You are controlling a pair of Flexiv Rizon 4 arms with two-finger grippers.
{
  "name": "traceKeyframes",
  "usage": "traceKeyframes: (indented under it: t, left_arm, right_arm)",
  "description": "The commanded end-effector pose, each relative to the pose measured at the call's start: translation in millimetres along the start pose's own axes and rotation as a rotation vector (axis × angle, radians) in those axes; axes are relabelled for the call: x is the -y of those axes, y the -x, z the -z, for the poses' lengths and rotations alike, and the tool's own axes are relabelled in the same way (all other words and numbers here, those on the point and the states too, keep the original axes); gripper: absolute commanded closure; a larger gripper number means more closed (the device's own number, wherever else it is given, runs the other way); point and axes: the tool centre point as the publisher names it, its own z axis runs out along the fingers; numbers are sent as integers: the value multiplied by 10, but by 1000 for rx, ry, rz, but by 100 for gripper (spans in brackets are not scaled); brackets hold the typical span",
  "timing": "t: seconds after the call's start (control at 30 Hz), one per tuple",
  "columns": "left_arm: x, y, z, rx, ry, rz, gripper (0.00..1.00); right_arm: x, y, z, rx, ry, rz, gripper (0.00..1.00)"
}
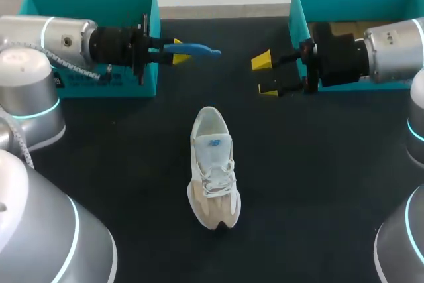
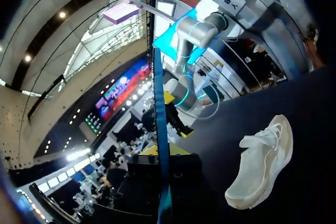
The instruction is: Take the shoe out of the shoebox, open the shoe tongue, remove and reinsert the insole, then place the shoe into the shoebox
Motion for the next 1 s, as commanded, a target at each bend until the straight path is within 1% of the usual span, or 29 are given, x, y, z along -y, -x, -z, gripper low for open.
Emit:
traceKeyframes:
  t: [0.03,0.77,0.83,0.93,1.0]
  left_arm:
    - [3,25,6,-155,171,-873,100]
    - [3,25,6,-155,171,-873,100]
    - [-20,-39,-27,-105,179,-858,100]
    - [-68,-161,-107,-73,171,-832,100]
    - [-89,-216,-149,-61,163,-820,100]
  right_arm:
    - [3,-4,-21,3,2,-1,0]
    - [3,-4,-21,3,2,-1,0]
    - [-12,5,-102,-16,15,6,0]
    - [-51,38,-257,-27,10,-1,0]
    - [-58,53,-309,-29,18,-2,0]
